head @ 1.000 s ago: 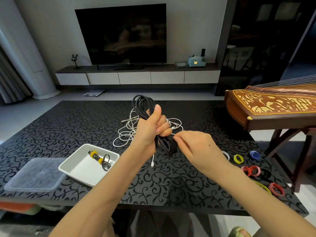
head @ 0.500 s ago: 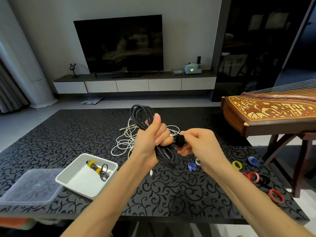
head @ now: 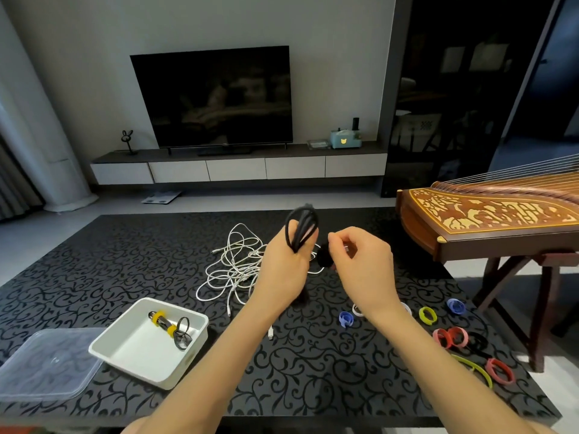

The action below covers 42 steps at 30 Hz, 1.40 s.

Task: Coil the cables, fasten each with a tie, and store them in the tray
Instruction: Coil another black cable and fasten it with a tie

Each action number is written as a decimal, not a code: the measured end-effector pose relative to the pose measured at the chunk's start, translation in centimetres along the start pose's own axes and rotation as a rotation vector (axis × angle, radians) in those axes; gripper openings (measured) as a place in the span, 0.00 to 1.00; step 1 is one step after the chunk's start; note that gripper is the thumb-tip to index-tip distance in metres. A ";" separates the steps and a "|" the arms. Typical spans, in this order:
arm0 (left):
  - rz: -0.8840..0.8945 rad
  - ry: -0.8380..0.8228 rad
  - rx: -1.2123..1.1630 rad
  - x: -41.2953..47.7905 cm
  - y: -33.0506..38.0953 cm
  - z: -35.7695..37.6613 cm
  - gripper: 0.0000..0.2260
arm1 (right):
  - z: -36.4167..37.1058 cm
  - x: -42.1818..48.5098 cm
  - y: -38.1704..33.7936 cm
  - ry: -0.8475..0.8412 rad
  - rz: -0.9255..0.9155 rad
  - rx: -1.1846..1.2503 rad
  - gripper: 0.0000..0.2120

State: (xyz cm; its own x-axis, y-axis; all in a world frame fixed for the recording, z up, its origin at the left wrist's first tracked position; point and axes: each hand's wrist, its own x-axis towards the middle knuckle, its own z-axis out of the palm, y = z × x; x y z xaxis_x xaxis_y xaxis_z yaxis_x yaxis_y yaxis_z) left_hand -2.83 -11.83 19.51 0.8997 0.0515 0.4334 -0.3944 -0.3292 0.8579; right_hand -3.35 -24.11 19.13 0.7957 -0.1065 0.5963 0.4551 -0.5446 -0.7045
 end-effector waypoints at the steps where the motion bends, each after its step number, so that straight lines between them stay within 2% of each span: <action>1: 0.004 -0.014 0.050 0.2 0.0 0.1 0.14 | 0.1 0.4 0.2 -0.022 0.098 0.051 0.12; 5: -0.045 -0.103 0.088 1.1 0.0 0.3 0.17 | 0.6 1.8 1.0 -0.102 0.398 0.280 0.15; 11: -0.079 -0.220 0.007 1.8 0.2 0.4 0.19 | 0.1 2.6 1.4 -0.128 0.413 0.206 0.16; 16: -0.084 -0.232 -0.102 1.6 -0.1 0.5 0.13 | -1.2 2.7 0.7 -0.159 0.481 0.318 0.14; 19: -0.100 -0.252 -0.197 1.4 -0.6 0.5 0.18 | -1.9 3.5 0.2 -0.247 0.694 0.433 0.10; 22: -0.082 -0.287 -0.274 1.0 -0.7 0.2 0.19 | -2.5 4.3 0.5 -0.448 0.987 0.526 0.10; 24: -0.083 -0.277 -0.367 0.8 -0.5 0.1 0.17 | -2.5 4.1 1.1 -0.568 1.161 0.622 0.14; 27: -0.175 -0.206 -0.551 0.7 -0.8 0.2 0.10 | -1.9 2.6 1.6 -0.667 1.301 0.800 0.19; 29: -0.230 -0.181 -0.599 0.6 -1.2 0.4 0.11 | -1.6 1.7 1.7 -0.650 1.340 0.914 0.22; 31: -0.268 -0.177 -0.612 0.4 -1.6 0.5 0.11 | -1.8 1.4 1.8 -0.530 1.328 0.964 0.23; 34: -0.361 -0.128 -0.698 0.1 -1.7 0.8 0.09 | -1.8 0.7 1.6 -0.341 1.215 0.901 0.16; 36: -0.436 -0.089 -0.769 0.2 -1.8 1.1 0.13 | -1.1 -0.2 1.3 -0.331 1.164 0.851 0.15; 39: -0.532 -0.063 -0.919 0.0 -1.6 1.6 0.14 | 0.4 -1.5 1.2 -0.341 1.255 0.863 0.16; 40: -0.525 -0.051 -0.935 -0.1 -1.6 1.8 0.15 | 0.7 -1.9 1.2 -0.338 1.301 0.893 0.17; 42: -0.438 -0.015 -0.825 -0.2 -1.9 2.0 0.15 | 0.9 -2.6 1.3 -0.344 1.314 0.906 0.19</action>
State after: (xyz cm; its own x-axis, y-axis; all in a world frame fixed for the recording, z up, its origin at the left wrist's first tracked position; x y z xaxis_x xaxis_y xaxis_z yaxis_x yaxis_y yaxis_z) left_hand -1.86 -13.10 17.24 0.9997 -0.0018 0.0262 -0.0220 0.4905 0.8712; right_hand -4.46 -23.77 16.27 0.7937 0.1716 -0.5836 -0.5951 0.4177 -0.6866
